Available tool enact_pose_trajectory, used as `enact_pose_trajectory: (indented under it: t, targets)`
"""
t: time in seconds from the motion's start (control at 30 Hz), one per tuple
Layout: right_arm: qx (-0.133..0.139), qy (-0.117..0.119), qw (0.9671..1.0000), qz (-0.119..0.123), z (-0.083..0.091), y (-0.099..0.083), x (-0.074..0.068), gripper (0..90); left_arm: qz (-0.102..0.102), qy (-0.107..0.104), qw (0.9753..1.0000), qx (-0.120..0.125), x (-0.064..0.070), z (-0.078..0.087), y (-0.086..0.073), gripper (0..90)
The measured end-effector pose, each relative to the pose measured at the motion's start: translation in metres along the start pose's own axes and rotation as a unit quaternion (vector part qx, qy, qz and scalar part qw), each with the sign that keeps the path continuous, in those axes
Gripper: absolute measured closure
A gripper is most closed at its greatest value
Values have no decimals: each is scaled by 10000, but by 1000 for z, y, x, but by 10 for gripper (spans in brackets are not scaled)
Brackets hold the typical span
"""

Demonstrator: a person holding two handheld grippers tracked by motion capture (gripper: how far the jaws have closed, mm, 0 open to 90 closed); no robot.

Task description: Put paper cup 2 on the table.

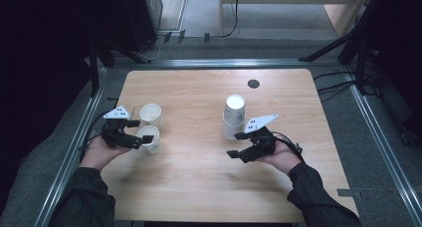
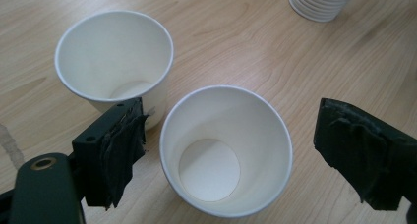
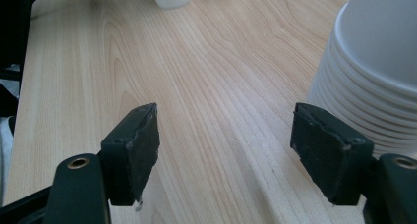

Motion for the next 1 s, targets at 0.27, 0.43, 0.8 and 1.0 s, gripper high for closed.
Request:
enact_pose_trajectory:
  t: [0.27, 0.43, 0.8, 1.0]
  targets:
    - [38, -11, 10000, -7, 1, 1, 1, 271, 24, -79, 9999, 150, 7, 16, 8, 127]
    - [42, -5, 10000, 1, 2, 1, 1, 272, 9, -110, 9998, 179, 14, 22, 14, 127]
    - [68, -35, 10000, 14, 3, 1, 3, 272, -131, -323, 9990, 270, 35, 21, 28, 130]
    - [65, -41, 10000, 9, 3, 1, 2, 272, -237, -442, 9983, 308, 52, 18, 38, 130]
Point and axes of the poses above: each handheld gripper's, and its own axes: z roughly backward along the jaws, y roughly out of its top, x roughly to its right, the point moved 10 cm from there along -z, roughly forward along the jaws, and after that the axes turned 13 degrees about -x, right-handed, at the moved point
